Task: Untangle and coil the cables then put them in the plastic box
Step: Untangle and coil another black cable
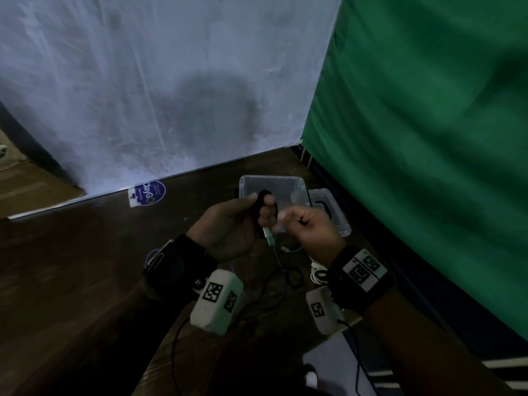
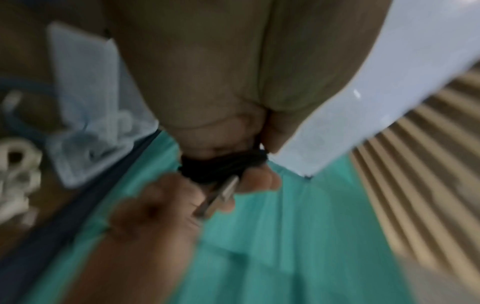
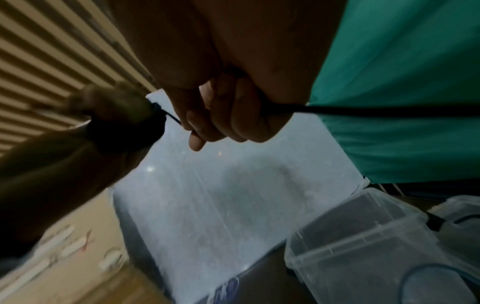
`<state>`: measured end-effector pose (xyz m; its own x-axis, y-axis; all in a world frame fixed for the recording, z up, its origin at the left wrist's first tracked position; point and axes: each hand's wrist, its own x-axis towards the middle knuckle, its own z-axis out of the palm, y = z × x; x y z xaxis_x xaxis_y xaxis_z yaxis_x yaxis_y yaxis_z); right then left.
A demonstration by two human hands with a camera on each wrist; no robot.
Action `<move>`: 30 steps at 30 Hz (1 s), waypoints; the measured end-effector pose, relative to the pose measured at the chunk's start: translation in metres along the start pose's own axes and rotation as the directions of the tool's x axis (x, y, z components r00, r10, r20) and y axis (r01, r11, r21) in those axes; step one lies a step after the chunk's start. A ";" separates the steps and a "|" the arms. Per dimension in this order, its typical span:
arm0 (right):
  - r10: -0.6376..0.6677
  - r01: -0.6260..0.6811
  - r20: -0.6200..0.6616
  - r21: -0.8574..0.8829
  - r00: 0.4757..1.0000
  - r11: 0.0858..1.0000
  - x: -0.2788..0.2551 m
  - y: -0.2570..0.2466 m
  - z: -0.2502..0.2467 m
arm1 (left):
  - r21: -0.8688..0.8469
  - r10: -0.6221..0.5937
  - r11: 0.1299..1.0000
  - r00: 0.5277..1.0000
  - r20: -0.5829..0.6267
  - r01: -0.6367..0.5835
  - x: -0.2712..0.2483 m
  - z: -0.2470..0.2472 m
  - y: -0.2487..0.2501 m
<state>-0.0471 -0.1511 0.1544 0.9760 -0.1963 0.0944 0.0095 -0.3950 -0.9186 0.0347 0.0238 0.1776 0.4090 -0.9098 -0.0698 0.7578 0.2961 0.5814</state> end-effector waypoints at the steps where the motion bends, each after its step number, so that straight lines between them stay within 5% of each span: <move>1: 0.013 -0.013 0.050 -0.009 0.999 1.000 -0.004 0.001 0.006 | -0.065 0.022 0.998 1.000 -0.008 -0.022 0.002 -0.003 0.001; 7: -0.016 0.056 0.169 -0.234 0.986 0.971 -0.022 0.004 0.030 | -0.149 0.213 0.952 0.929 -0.304 -0.267 0.016 -0.038 -0.002; 10: -0.094 0.168 0.251 -0.295 0.964 0.941 -0.027 -0.011 0.029 | 0.069 0.289 0.955 0.860 -0.421 -0.287 0.019 -0.048 -0.006; 13: -0.039 0.132 0.300 -0.297 0.953 0.946 -0.027 -0.028 0.013 | 0.434 0.352 0.889 0.824 -0.444 -0.146 0.015 -0.042 -0.010; 18: -0.074 0.113 0.160 -0.251 0.984 0.961 -0.020 -0.042 -0.018 | 0.681 0.149 0.727 0.950 -0.275 0.083 0.003 -0.016 -0.024; 24: -0.124 0.129 0.064 -0.084 0.990 0.988 -0.014 -0.030 -0.026 | 0.645 0.027 0.759 0.986 -0.165 0.087 -0.001 -0.001 -0.025; 30: -0.153 0.154 0.011 -0.050 0.988 0.987 -0.020 -0.023 -0.014 | 0.323 0.034 0.946 0.994 -0.102 0.001 0.000 0.008 -0.015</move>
<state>-0.0703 -0.1501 0.1791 0.9654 -0.1232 0.2299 0.1485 -0.4647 -0.8729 0.0194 0.0176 0.1752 0.4839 -0.8651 -0.1321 0.5536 0.1857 0.8119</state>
